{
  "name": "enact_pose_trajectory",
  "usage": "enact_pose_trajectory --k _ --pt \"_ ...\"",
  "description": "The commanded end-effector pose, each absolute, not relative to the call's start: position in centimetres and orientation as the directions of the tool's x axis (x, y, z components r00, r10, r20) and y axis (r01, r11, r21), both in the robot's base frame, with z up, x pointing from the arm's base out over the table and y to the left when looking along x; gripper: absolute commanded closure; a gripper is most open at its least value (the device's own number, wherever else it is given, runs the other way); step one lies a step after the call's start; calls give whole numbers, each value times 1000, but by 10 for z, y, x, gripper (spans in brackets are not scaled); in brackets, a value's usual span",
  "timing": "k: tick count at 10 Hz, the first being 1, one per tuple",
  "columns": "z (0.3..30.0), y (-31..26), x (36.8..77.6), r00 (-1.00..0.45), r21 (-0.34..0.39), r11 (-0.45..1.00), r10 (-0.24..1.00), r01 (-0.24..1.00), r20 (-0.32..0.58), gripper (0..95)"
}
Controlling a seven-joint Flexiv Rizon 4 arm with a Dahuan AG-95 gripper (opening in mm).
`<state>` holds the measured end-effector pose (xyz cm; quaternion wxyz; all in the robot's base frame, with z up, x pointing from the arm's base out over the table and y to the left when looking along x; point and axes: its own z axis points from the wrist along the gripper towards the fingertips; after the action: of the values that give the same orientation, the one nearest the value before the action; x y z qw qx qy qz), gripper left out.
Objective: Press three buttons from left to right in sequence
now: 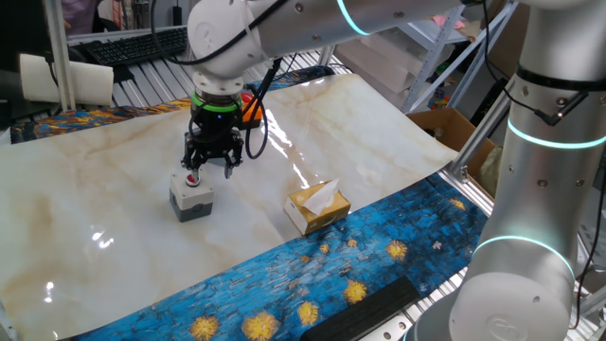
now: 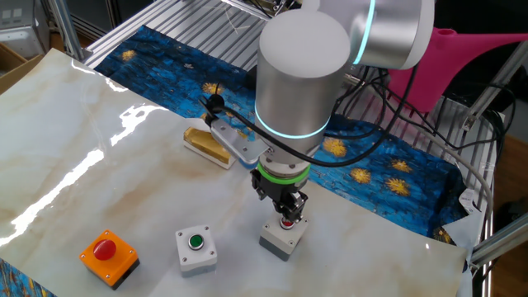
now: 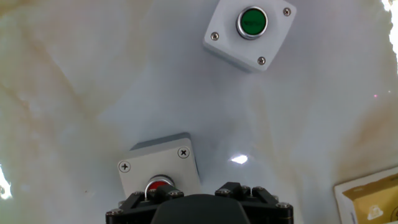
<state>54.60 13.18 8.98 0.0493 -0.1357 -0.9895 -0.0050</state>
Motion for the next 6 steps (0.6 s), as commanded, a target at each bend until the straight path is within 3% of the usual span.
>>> enact_pose_trajectory --k 1,6 --pt "87 130 548 -958 -2 963 268 269 102 380" --pt "90 131 545 -955 -6 960 279 280 101 380"
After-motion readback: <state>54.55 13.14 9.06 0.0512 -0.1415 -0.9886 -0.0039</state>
